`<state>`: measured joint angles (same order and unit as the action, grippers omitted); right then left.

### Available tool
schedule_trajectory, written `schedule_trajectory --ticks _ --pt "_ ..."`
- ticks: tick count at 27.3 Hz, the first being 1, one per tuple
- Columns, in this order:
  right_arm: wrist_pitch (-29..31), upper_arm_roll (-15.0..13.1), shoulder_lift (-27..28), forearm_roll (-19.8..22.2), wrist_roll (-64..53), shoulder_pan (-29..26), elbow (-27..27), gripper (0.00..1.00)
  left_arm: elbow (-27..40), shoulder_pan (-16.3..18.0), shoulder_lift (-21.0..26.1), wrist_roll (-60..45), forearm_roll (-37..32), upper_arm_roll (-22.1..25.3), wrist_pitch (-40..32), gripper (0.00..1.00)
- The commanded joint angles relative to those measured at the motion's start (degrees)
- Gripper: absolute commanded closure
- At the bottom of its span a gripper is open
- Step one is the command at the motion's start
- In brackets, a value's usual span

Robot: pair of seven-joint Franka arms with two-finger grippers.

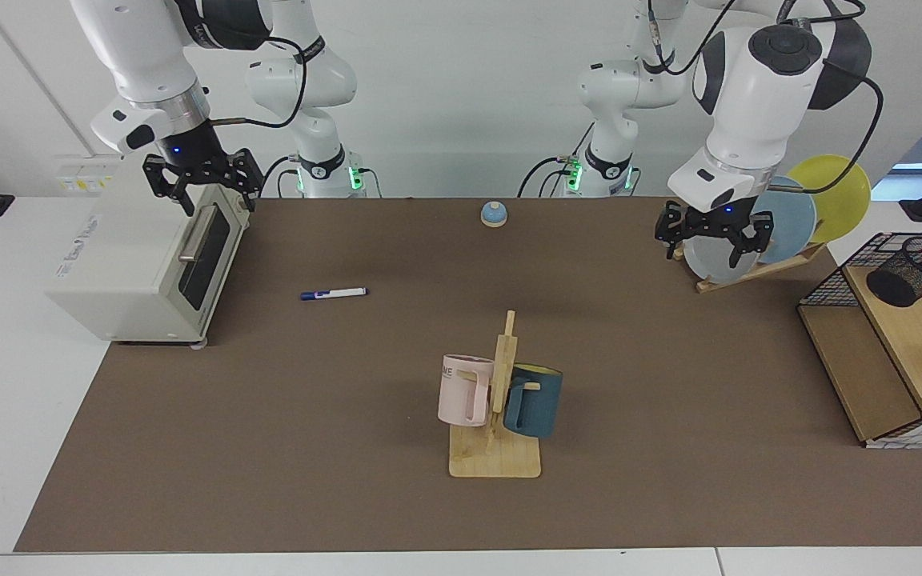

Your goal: Put markers into pen holder

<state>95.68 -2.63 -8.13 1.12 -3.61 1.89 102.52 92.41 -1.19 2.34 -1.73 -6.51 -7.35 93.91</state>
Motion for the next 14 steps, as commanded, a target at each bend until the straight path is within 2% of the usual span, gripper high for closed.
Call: schedule_trajectory --ticks 1,4,6,10,14 --pt "-0.94 0.26 0.48 -0.16 1.14 -0.22 -0.83 0.00 0.22 -0.05 -1.99 -2.58 2.37 1.90 -2.76 0.00" --pt "-1.11 0.26 0.22 -0.16 1.06 -0.31 -0.56 0.00 0.14 0.40 -2.43 -2.93 3.87 1.90 -2.59 0.00" --pt "-1.03 0.25 0.22 -0.16 1.06 -0.22 -0.39 0.00 0.05 -1.00 -2.43 -3.19 3.96 2.25 -2.42 0.00" --pt "-0.76 0.26 0.22 -0.16 1.14 -0.13 -0.21 0.00 0.31 -6.36 -2.69 -2.58 4.05 9.27 -1.89 0.00" --pt "-0.32 0.26 0.22 -0.16 1.15 -0.13 -0.04 0.00 0.58 -6.55 -3.05 -2.58 4.23 9.81 -1.80 0.00"
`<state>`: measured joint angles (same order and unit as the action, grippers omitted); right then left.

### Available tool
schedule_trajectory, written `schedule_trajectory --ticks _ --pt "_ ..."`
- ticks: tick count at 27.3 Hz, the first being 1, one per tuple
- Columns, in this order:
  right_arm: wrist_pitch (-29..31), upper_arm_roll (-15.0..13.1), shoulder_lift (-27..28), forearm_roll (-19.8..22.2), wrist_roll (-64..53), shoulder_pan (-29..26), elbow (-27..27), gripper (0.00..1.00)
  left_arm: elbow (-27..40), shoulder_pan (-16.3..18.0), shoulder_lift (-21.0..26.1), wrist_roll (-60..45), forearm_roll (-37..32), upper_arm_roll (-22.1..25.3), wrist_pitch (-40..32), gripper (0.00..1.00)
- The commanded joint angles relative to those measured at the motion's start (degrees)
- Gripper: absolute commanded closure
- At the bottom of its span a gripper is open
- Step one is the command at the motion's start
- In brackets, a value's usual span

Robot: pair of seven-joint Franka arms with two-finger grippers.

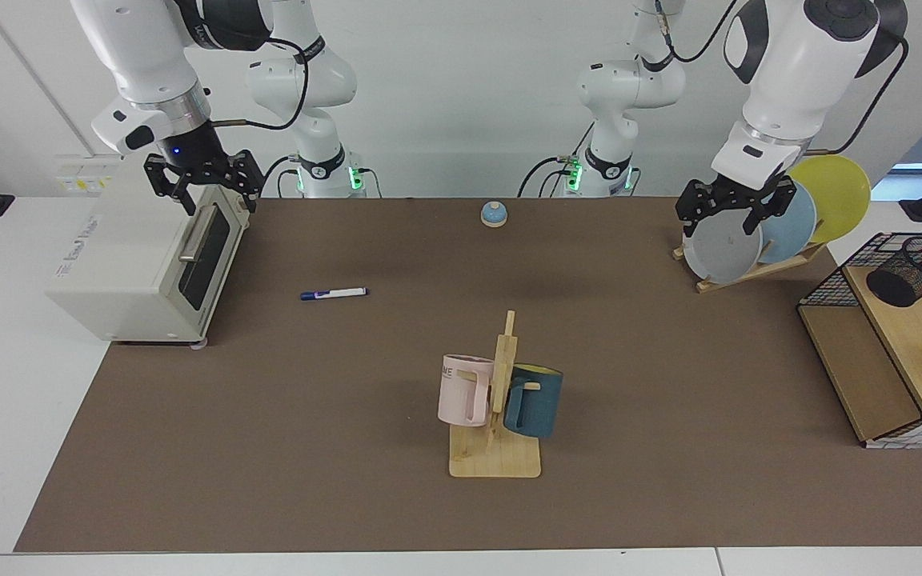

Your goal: Put markers into pen holder

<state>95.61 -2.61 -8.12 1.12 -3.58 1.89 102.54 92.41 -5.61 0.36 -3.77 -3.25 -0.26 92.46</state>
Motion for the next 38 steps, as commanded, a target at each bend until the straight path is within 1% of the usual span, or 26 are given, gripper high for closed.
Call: schedule_trajectory --ticks 1,9,11,14,15,20,26,30,34,38 --pt "-0.25 0.24 0.21 -0.16 1.12 -0.13 -0.06 0.00 0.58 -2.12 -1.06 -0.54 1.05 2.72 -0.35 0.00" --pt "-0.25 0.24 0.12 -0.16 1.03 -0.22 0.11 0.00 0.76 -1.34 -1.15 -0.10 2.72 2.63 -0.43 0.00" --pt "-0.25 0.24 0.12 -0.16 1.03 -0.22 0.38 0.00 0.76 0.24 -1.15 -0.01 3.33 1.33 -0.43 0.00" --pt "-0.25 0.24 0.12 -0.16 0.76 -0.22 0.55 0.00 0.84 4.19 -1.15 0.07 3.78 -2.54 -0.43 0.00" --pt "-0.25 0.24 0.12 -0.16 0.59 -0.22 0.55 0.00 0.84 4.38 -1.15 0.25 3.78 -2.81 -0.43 0.00" --pt "-0.07 0.24 0.21 -0.16 0.32 -0.22 0.99 0.00 0.84 2.89 -1.15 0.16 3.86 -2.29 -0.43 0.00" --pt "1.60 0.24 0.30 -0.16 -1.69 -0.22 2.75 0.00 0.84 2.80 -1.15 0.25 3.86 -2.20 -0.35 0.00" --pt "2.30 0.24 0.56 -0.24 -5.64 -0.31 4.41 0.00 0.93 2.80 -1.15 0.25 3.86 -2.20 -0.08 0.00" --pt "5.72 0.24 0.47 -0.25 -9.86 -0.40 7.93 0.00 1.02 2.80 -1.06 0.42 4.39 -2.20 1.67 0.00" --pt "8.80 0.24 0.91 -0.33 -11.36 -0.31 10.22 0.00 1.46 2.80 -0.97 3.67 5.18 -2.11 3.87 0.00"
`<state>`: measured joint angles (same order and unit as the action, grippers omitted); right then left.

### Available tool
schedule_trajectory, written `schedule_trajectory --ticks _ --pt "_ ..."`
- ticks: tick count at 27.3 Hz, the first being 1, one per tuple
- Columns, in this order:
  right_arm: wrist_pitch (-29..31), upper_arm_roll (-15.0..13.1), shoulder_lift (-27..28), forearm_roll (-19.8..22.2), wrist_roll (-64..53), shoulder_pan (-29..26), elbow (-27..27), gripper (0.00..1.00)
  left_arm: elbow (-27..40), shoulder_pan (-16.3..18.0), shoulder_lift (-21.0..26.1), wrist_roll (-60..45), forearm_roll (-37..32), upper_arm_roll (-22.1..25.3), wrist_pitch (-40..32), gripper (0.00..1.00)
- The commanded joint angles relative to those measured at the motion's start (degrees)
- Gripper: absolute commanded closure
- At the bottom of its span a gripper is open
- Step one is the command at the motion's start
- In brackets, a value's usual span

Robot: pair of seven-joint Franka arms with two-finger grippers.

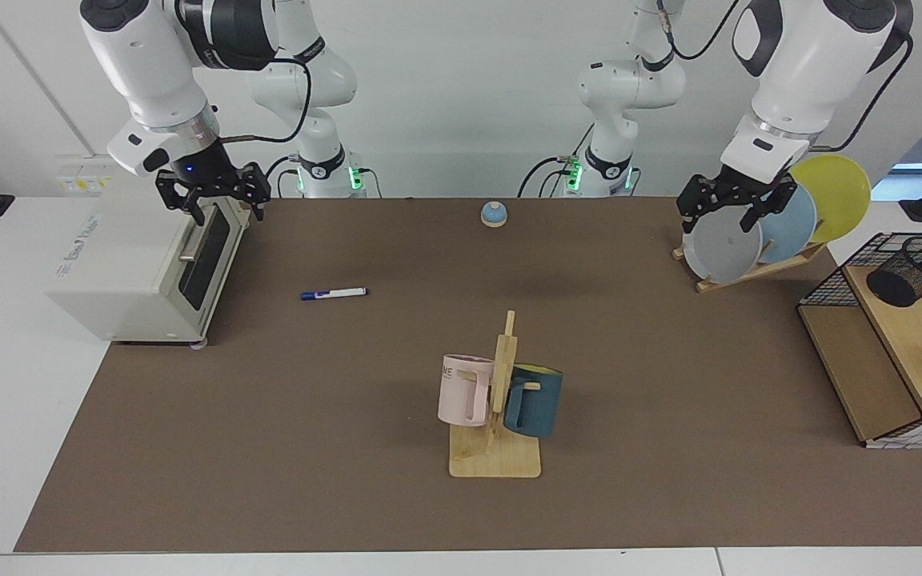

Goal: Put markers into pen holder
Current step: 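Reach the right gripper down to the white marker and grasp it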

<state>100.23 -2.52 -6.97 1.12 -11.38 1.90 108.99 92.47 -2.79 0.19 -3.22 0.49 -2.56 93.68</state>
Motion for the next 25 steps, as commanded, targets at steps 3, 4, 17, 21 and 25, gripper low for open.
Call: schedule_trajectory --ticks 3,4,17,21,25 --pt "5.49 0.15 0.02 -1.91 -6.62 -0.32 5.00 0.00 1.57 0.06 -0.72 4.54 1.71 0.19 2.83 0.00" --pt "5.76 0.15 0.28 -2.35 -8.72 -0.32 5.53 0.00 1.84 -0.02 -0.72 4.63 1.71 0.19 2.83 0.00" --pt "17.27 0.15 4.15 -2.62 -44.86 -0.32 16.16 0.00 5.18 -0.99 -0.98 4.63 1.62 -0.69 2.65 0.00" --pt "23.23 0.24 3.54 -2.71 -49.16 1.43 21.42 0.00 6.84 -1.26 -1.50 4.63 1.71 -0.78 3.00 0.00" --pt "26.94 0.32 2.31 -2.71 -50.23 4.24 25.65 0.00 8.69 -1.60 -1.94 4.98 2.15 -0.87 4.22 0.00"
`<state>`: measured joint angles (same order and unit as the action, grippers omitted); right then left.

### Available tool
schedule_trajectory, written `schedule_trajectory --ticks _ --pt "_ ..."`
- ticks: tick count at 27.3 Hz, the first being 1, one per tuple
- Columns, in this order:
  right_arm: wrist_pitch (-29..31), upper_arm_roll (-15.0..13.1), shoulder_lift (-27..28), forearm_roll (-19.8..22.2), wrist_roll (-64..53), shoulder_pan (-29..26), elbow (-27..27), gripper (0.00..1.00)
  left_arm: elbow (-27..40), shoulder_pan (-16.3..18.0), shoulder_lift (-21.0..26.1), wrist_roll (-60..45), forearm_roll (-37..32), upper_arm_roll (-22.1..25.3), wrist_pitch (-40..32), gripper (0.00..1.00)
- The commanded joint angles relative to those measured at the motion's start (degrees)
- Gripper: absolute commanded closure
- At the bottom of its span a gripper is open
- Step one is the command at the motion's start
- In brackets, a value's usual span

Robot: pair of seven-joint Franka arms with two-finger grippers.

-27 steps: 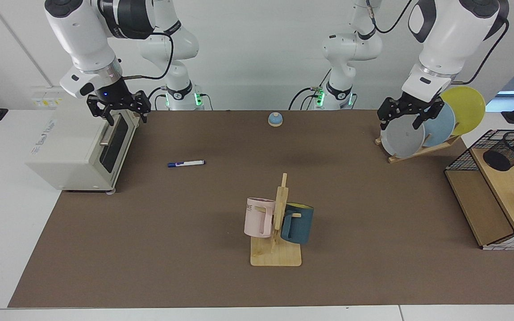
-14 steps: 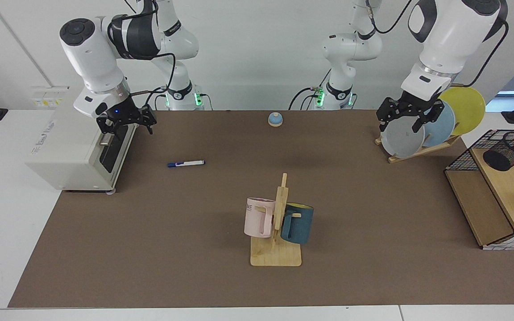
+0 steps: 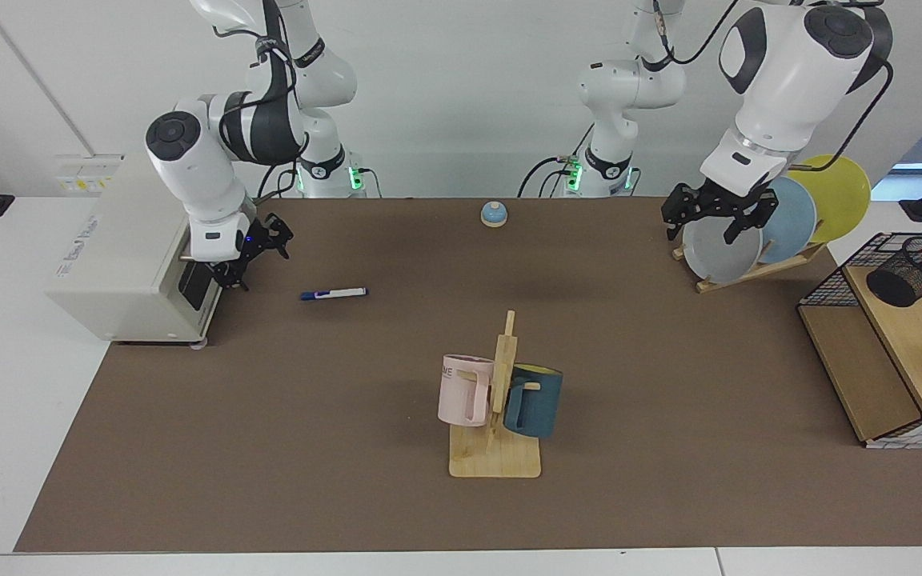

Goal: Put markers into pen holder
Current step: 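Reach the right gripper down to the white marker and grasp it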

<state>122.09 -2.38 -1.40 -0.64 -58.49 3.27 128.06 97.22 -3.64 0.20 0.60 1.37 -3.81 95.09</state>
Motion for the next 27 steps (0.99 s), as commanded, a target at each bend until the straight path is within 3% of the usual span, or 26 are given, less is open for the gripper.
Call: schedule_trajectory --ticks 1,8,20,27 --pt "6.04 0.18 -3.61 -0.95 -3.29 3.32 7.54 0.00 4.64 -0.84 -2.04 1.76 1.36 0.39 3.61 0.00" --pt "14.65 0.18 -3.09 -0.95 -7.68 3.67 12.82 0.00 7.98 -0.75 -3.01 2.91 3.20 0.47 5.20 0.00" --pt "20.37 0.18 -2.03 -0.95 -10.76 3.85 16.69 0.01 10.80 -0.58 -3.19 14.06 6.63 1.09 6.51 0.00" --pt "21.08 0.18 -1.94 -1.21 -12.43 3.50 17.05 0.15 13.17 -0.22 -3.71 20.58 6.45 1.27 8.01 0.00"
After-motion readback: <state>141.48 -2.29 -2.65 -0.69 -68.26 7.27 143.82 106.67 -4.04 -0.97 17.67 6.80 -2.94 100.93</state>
